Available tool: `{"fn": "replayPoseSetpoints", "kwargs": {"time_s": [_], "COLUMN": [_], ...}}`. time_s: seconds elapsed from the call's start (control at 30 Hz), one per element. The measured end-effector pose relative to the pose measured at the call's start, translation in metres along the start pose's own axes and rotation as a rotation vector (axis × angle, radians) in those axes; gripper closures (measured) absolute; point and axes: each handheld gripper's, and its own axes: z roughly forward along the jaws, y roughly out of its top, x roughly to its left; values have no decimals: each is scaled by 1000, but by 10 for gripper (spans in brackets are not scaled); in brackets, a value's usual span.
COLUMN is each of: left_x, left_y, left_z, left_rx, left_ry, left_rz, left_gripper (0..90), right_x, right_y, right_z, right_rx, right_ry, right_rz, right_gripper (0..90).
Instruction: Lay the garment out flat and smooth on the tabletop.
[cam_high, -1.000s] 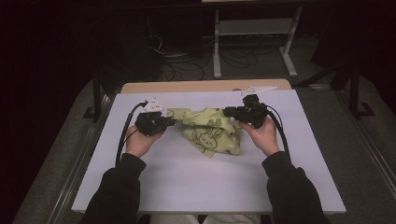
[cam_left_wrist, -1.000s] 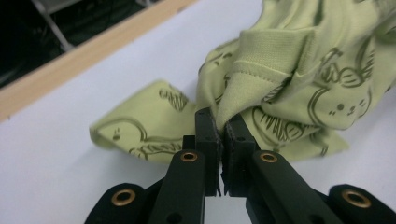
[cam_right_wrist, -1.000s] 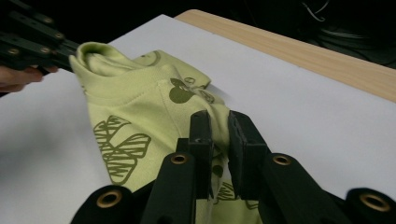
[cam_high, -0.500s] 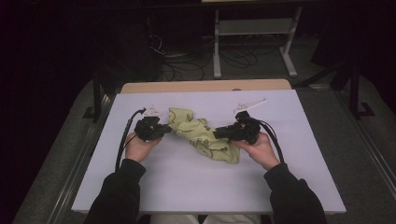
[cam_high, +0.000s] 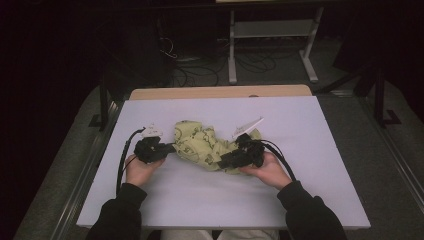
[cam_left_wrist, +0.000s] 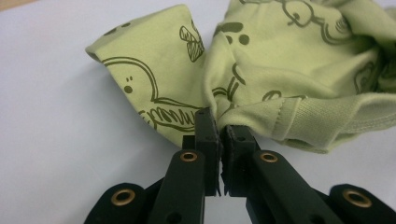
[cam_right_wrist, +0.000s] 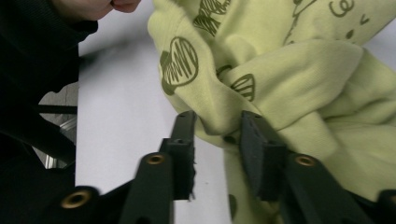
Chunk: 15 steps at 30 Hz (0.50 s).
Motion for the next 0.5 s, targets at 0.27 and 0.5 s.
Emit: {"fn": "replayPoseSetpoints", "kwargs": {"time_s": [0.27, 0.5], "left_x": [-5, -6], "left_y": [-5, -8], "left_z": [-11, -10], "left_rx": [-13, -11], "left_ry": [-10, -17], "left_rz": [28, 22], "left_gripper": [853, 853], "right_x": [3, -11], "right_y": [12, 31], "right_z": [-16, -24], "right_rx": [-72, -183], "right_ry": [2, -68], "right_rz": [-15, 62], "right_gripper": [565, 567]}}
